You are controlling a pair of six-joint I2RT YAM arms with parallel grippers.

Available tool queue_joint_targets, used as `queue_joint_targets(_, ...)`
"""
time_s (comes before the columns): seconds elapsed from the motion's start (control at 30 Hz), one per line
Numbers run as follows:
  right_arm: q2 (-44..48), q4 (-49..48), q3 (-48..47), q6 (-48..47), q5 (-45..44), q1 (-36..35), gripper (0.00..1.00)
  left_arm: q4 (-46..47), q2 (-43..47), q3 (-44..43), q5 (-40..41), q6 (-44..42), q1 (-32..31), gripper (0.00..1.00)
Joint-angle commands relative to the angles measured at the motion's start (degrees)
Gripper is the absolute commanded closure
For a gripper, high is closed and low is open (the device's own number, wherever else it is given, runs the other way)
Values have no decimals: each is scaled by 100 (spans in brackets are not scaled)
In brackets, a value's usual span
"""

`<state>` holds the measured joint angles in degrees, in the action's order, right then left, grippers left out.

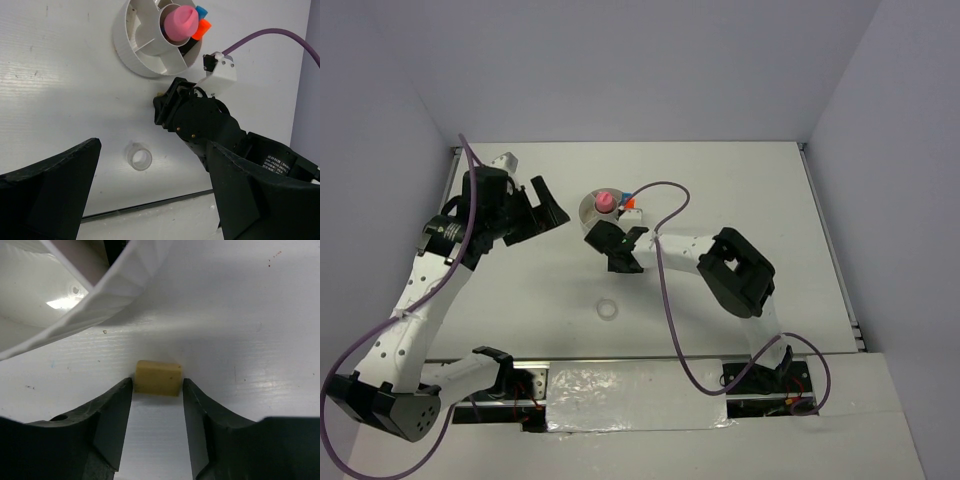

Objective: Sort the stationery into containers
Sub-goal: Pick up the stationery from the center of the board, then place the stationery in the storage box.

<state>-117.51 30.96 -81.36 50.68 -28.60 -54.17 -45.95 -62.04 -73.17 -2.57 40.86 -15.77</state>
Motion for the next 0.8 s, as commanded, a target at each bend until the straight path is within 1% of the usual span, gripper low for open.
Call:
queue_joint_targets(0.0,-219,-213,103,100,56,-6,51,60,52,-102,-288,-149,21,1)
queue_joint_targets(0.03,-211,-205,120,109,74,-6,55,60,60,-84,-271,-149,30,1)
queue_joint_targets(0.13,-36,-467,392,-40,153,-14,61,25,61,-66,-209,-131,21,1)
queue_joint_targets(0.17,44,-564,471,-101,188,-14,70,-1,61,-75,-165,-131,21,1)
queue_joint_targets(0.2,157,-765,664,-302,249,-6,72,-27,26,-92,-148,-122,21,1)
queue_joint_targets(0.23,481,-871,770,-426,267,-49,73,-123,-9,-153,-130,-114,21,1)
queue_joint_targets(0.27,710,-1342,910,-627,337,-84,74,-177,-97,-189,-121,-105,21,1)
queue_joint_targets(0.3,973,-1669,1329,-1186,451,-128,74,-238,-150,-233,-139,-96,21,1)
queue_joint_targets(0.33,1272,-2012,1568,-1496,756,-207,74,-386,-211,-338,-156,-79,21,1)
queue_joint_targets(0.37,1910,-2720,1797,-1769,959,-251,72,-449,-342,-391,-191,-44,21,0)
queue_joint_targets(0.4,2230,-3040,2252,-2372,1283,-278,72,-484,-396,-435,-322,-17,21,1)
queue_joint_targets(0.43,2520,-3365,2448,-2604,1948,-304,72,-493,-431,-479,-428,44,21,1)
queue_joint_targets(0.47,3054,-3734,2728,-2763,2207,-313,72,-441,-501,-479,-585,71,30,1)
queue_joint_targets(0.5,3268,-3877,2827,-3069,2505,-313,72,-328,-528,-444,-1179,80,30,1)
queue_joint_targets(0.53,3444,-3913,2862,-3168,2830,-322,72,56,-546,-279,-1541,184,30,1)
queue_joint_targets(0.57,3698,-3887,2854,-3326,3025,-322,72,199,-598,-155,-2137,272,30,1)
queue_joint_targets(0.67,3981,-3826,2775,-3511,3308,-357,72,429,-747,144,-2721,528,30,1)
queue_joint_targets(0.73,4175,-3817,2723,-3582,3326,-366,72,622,-722,363,-3133,659,30,4)
queue_joint_targets(0.77,4236,-3808,2653,-3652,3387,-366,72,927,-696,460,-3292,712,30,5)
